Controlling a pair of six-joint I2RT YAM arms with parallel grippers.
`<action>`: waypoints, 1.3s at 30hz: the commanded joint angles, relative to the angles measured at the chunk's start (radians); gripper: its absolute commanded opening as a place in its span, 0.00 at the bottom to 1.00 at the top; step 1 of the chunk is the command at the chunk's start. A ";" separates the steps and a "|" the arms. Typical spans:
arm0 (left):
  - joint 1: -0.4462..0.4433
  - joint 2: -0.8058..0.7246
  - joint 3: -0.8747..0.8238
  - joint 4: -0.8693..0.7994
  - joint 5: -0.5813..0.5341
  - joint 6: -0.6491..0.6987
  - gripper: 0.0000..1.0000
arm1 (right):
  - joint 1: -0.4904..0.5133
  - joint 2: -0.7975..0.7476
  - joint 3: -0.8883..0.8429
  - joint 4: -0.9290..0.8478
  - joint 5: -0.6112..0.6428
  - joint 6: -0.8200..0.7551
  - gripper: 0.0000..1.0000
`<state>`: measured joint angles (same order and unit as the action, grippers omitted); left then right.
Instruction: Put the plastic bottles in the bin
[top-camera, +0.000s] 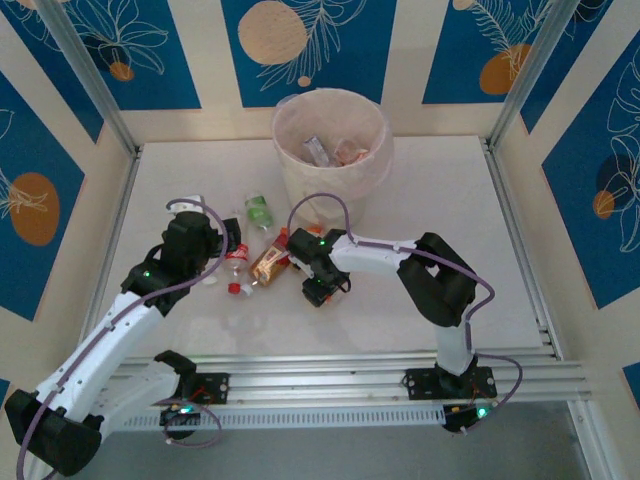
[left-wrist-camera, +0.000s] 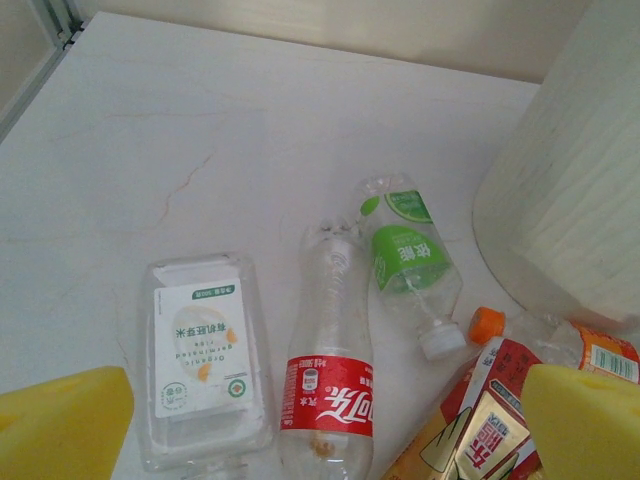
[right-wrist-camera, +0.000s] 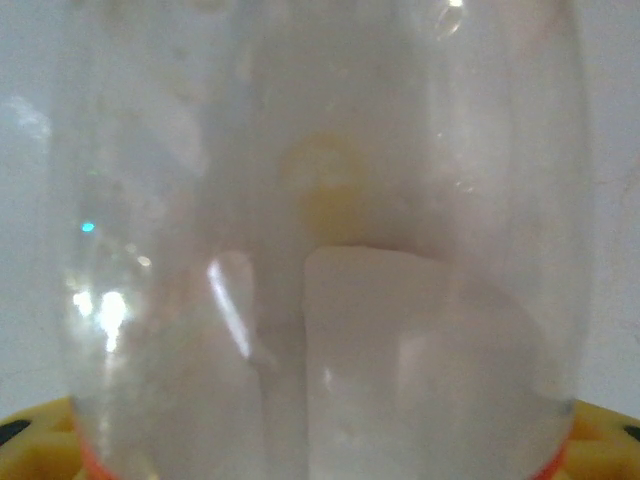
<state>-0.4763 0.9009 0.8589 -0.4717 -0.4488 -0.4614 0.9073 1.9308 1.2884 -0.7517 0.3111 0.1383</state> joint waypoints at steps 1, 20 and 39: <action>0.005 -0.008 0.020 -0.009 -0.013 -0.008 1.00 | 0.016 -0.039 -0.033 -0.067 0.010 0.035 0.48; 0.005 0.004 0.019 0.011 -0.003 -0.010 1.00 | 0.043 -0.477 0.058 -0.234 0.119 0.110 0.32; 0.005 -0.006 0.022 -0.013 0.021 -0.010 1.00 | -0.355 -0.359 0.677 -0.071 -0.029 -0.023 0.27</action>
<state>-0.4763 0.9009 0.8589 -0.4721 -0.4438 -0.4652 0.6006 1.4940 1.8484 -0.8497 0.3637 0.1291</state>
